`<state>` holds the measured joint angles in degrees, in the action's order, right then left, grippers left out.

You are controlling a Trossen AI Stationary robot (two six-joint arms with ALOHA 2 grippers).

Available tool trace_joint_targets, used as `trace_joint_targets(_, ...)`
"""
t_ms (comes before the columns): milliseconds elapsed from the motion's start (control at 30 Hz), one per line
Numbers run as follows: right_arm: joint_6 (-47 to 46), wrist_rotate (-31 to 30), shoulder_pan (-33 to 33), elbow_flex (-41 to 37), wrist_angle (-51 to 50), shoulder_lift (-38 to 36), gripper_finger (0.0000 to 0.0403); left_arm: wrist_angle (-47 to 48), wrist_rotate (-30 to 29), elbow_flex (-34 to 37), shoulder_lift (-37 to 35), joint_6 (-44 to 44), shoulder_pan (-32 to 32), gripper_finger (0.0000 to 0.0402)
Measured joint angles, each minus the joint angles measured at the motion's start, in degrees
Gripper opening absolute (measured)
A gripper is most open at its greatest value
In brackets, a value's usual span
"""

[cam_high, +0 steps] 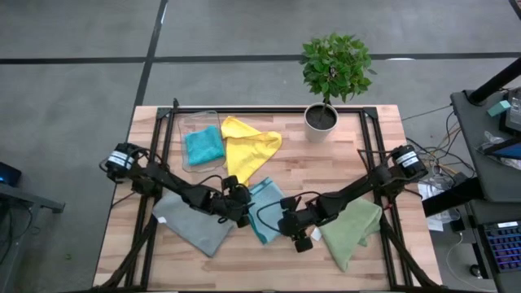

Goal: Fold microfiber towels
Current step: Fold the light blue microfiber towel

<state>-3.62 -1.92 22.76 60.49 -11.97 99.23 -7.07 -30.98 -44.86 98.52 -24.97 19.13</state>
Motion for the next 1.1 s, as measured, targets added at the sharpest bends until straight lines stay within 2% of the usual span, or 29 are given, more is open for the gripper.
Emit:
trace_joint_targets(267,-9.1,-0.2,0.0,0.0,-2.7,-3.1,0.0167,0.0,6.0,-1.3,-0.3,0.3,1.6,0.0155)
trace_joint_targets(400,-8.5,-0.2,0.1,-0.7,-6.9,-5.6,0.0169,0.0,9.6,-1.3,-0.3,0.3,2.8,0.0155)
trace_joint_targets(533,-6.6,-1.5,0.3,-2.8,-5.0,-6.1,0.0176,0.0,9.1,-1.1,-0.3,0.5,3.3,0.0155)
trace_joint_targets(600,-5.8,-1.7,0.4,-3.8,-0.9,-5.2,0.0178,0.0,6.9,-0.7,-0.3,1.2,3.2,0.0155)
trace_joint_targets(733,-2.5,-1.6,0.4,-4.7,6.3,-1.8,0.0178,0.0,3.5,-0.5,-0.3,3.8,3.0,0.0155)
trace_joint_targets(900,-0.2,-1.0,0.1,-4.5,9.9,1.8,0.0175,0.2,3.2,-0.4,-0.3,4.6,2.3,0.0155)
trace_joint_targets(1000,-0.2,-0.6,-0.6,-4.5,10.3,3.0,0.0161,0.2,3.1,-0.4,-0.3,5.2,2.3,0.0155)
trace_joint_targets(1100,0.3,-0.1,-1.0,-4.4,10.6,3.7,0.0127,0.8,3.1,-0.4,-0.3,7.1,2.3,0.0155)
